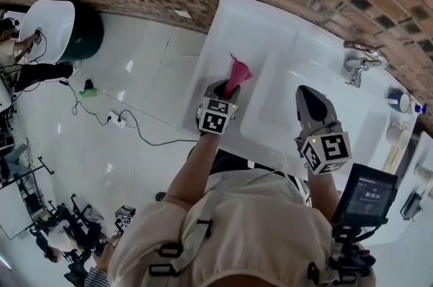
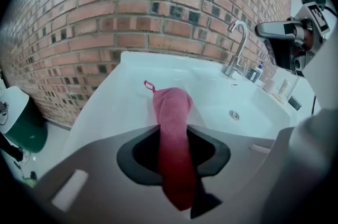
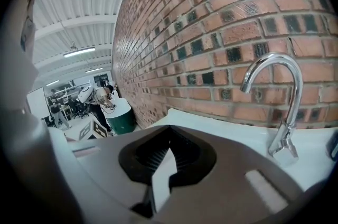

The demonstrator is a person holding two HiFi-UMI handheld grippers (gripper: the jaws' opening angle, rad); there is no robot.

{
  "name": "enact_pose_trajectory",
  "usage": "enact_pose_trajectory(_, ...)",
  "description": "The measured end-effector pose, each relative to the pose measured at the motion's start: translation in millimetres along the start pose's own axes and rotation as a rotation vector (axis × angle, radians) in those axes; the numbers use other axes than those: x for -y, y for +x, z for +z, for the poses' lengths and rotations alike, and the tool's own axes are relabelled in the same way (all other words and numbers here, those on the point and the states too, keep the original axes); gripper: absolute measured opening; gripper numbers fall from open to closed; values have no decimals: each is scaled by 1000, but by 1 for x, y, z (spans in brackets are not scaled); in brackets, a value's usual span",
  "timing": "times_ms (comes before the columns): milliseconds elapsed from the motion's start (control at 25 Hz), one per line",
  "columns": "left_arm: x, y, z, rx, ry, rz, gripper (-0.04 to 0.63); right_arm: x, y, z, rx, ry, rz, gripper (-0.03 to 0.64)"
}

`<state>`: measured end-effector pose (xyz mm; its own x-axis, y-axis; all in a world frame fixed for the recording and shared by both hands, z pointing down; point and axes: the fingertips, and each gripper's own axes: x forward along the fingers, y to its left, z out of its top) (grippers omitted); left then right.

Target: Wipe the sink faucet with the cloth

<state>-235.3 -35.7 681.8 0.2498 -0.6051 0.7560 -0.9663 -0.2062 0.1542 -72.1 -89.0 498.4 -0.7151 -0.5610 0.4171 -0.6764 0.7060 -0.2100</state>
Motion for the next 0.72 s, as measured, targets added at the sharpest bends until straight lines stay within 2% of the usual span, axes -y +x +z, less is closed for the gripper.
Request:
enact_pose_trajectory(160,1,-3,1,10,-8,-3,98,0,-5,0,3,-4,2,-6)
enact_pose_trajectory(280,7,-12,17,58,-18,-9,95,1,-14,7,22,-13,-4,-6)
enact_pose_trajectory(440,29,-29,61,168,-21,-36,95,5,-34,18,55,-24,-22,-6)
enact_pose_trajectory(720,99,-60,153,360,68,-111,95,26,-84,38,133,-44,-81,-6)
